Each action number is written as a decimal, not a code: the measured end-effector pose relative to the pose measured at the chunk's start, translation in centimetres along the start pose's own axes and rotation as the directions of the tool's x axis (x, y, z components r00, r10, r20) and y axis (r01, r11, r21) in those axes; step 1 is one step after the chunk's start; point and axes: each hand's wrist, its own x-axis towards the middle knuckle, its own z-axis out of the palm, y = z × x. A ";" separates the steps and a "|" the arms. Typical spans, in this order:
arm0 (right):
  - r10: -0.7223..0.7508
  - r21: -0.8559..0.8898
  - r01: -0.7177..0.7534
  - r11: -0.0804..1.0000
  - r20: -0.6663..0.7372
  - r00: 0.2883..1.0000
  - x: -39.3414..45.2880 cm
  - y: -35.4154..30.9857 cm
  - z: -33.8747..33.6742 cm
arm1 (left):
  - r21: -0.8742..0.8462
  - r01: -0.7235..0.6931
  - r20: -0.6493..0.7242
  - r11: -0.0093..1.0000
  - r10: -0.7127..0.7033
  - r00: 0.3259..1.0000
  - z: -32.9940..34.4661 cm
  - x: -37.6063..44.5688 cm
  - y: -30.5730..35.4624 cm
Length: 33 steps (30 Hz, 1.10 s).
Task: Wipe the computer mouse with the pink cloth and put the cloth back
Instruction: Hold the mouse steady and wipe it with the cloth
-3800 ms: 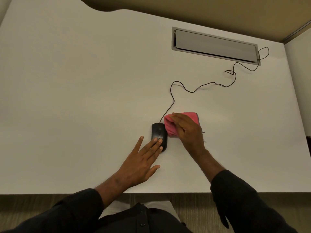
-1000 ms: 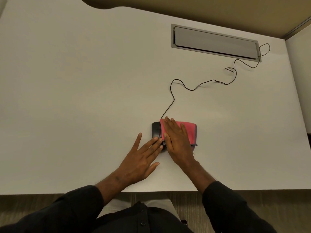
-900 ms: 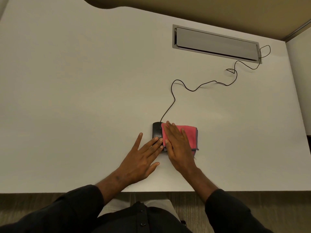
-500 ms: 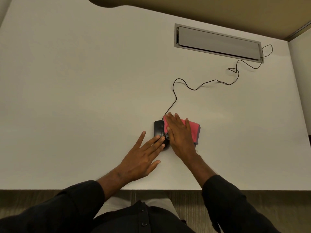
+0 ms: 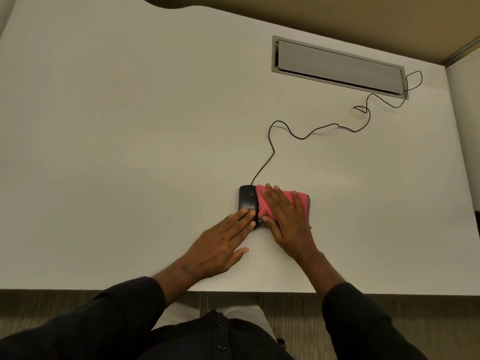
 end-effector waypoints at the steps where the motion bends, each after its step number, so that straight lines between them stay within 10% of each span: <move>1: 0.026 0.037 -0.025 0.999 -0.028 0.999 0.5 -0.2 0.0 | 0.003 -0.005 0.006 1.000 0.005 1.000 0.0 0.0 0.0; 14: -0.039 0.161 0.072 0.984 -0.199 0.979 -0.8 -1.5 0.0 | 0.025 -0.036 -0.022 0.999 0.037 0.999 0.4 0.1 -0.4; 24: -0.096 -0.057 0.107 0.993 0.177 0.979 8.4 -2.7 -3.7 | 0.111 -0.075 0.044 0.991 0.070 0.997 0.5 0.0 -0.8; 33: -0.248 -0.186 0.278 0.942 0.171 0.954 5.6 -3.7 -4.4 | 0.109 -0.060 0.060 0.992 0.053 0.997 0.6 0.2 -0.6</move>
